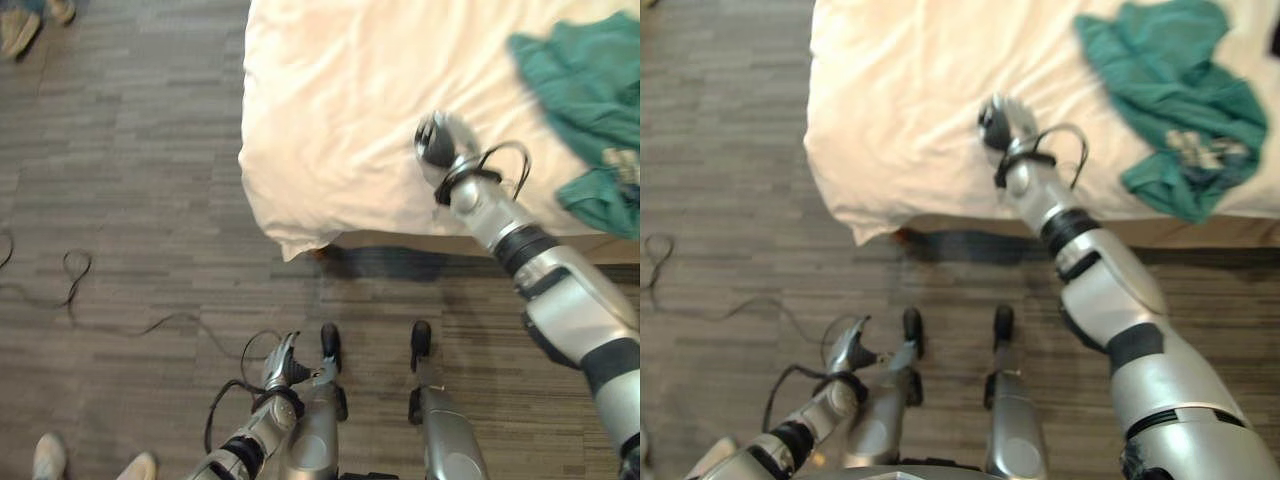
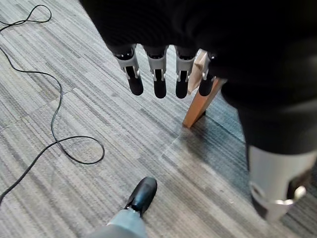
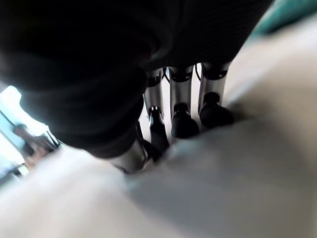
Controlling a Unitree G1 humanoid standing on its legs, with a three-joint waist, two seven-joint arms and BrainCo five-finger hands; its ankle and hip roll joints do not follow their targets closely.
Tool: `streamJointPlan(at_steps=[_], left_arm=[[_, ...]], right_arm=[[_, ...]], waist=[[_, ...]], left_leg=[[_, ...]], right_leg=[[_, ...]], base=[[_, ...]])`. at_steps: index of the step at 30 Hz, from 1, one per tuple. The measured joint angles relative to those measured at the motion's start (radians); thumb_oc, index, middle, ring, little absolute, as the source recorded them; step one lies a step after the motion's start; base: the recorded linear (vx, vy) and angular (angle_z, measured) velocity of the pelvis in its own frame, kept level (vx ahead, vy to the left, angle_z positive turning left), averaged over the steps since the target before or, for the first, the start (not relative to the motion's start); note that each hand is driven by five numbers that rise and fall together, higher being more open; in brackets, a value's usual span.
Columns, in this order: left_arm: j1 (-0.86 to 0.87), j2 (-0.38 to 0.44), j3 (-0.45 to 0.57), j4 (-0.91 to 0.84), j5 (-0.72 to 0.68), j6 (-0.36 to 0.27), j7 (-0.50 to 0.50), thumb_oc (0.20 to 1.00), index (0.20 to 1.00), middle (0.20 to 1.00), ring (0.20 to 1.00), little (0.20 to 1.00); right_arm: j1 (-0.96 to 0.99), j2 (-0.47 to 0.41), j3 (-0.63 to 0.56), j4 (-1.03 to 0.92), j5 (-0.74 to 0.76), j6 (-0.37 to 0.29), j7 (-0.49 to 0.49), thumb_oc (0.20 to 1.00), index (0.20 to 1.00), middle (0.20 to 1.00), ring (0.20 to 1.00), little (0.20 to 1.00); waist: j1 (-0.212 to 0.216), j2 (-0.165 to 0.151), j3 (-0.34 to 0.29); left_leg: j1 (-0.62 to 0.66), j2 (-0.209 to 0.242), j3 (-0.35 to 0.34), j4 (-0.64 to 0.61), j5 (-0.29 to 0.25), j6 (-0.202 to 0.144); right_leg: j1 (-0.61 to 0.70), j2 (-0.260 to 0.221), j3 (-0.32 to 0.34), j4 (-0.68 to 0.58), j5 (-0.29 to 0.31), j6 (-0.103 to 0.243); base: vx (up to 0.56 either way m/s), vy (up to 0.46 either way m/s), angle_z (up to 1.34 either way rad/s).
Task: Tidy up the quilt and then pick up the clothes from the bed and put them into the laundry hamper.
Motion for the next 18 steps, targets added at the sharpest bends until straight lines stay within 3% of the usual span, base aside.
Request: streamJointPlan(at_steps=[2,6,9,13,15,18], left_arm=[[0.004,-0.001,0.018,0.032,0.000,0.010,0.009,1.000,1.000,1.000,1.000,1.000],[0.002,-0.001,0.030,0.042,0.005,0.019,0.029,1.000,1.000,1.000,1.000,1.000],[0.003,0.002,0.034,0.041,0.021,0.027,0.034,1.000,1.000,1.000,1.000,1.000],[0.005,-0.001,0.080,0.040,0.048,0.043,0.027,1.000,1.000,1.000,1.000,1.000],[0.008,-0.001,0.125,0.043,0.050,0.046,0.024,1.000,1.000,1.000,1.000,1.000],[0.011,0.003,0.142,0.056,0.050,0.046,0.025,1.000,1.000,1.000,1.000,1.000]], right_arm=[[0.060,0.021,-0.060,-0.087,0.044,0.000,-0.031,0.200,0.200,0.200,0.200,0.200],[0.198,0.062,-0.050,-0.173,0.061,-0.002,-0.029,0.200,0.200,0.200,0.200,0.200],[0.343,0.068,-0.002,-0.329,0.164,-0.026,0.096,0.200,0.200,0.200,0.200,0.200],[0.629,0.068,0.244,-0.605,0.358,-0.029,0.359,0.200,0.200,0.200,0.200,0.200],[0.679,0.038,0.294,-0.742,0.398,-0.030,0.416,0.200,0.200,0.200,0.200,0.200],[0.624,-0.006,0.181,-0.852,0.377,-0.092,0.374,0.200,0.200,0.200,0.200,0.200]], waist=[[-0.023,0.007,0.008],[-0.052,0.007,0.006],[-0.066,0.008,-0.001],[-0.065,0.012,-0.007],[-0.069,0.012,-0.007],[-0.074,0.012,-0.008]], left_leg=[[0.013,-0.004,-0.011,0.000,0.001,0.001],[0.096,-0.011,-0.011,0.000,0.001,0.001],[0.130,-0.004,-0.010,0.000,0.000,-0.001],[0.140,0.009,-0.011,0.000,-0.009,-0.012],[0.141,0.017,-0.009,0.000,-0.022,-0.017],[0.142,0.015,0.010,-0.001,-0.041,-0.018]], right_leg=[[0.010,-0.004,-0.011,0.026,-0.013,-0.017],[0.095,-0.014,-0.014,0.025,-0.046,-0.012],[0.142,-0.007,-0.023,0.005,-0.054,-0.012],[0.164,0.011,-0.025,-0.015,-0.050,-0.018],[0.158,0.016,-0.020,-0.013,-0.050,-0.021],[0.131,0.012,0.004,0.020,-0.049,-0.015]], base=[[0.00,0.019,0.25],[0.03,0.018,0.03],[0.07,0.040,0.02],[0.02,0.008,0.02],[0.00,0.005,-0.12],[-0.03,0.003,-0.18]])
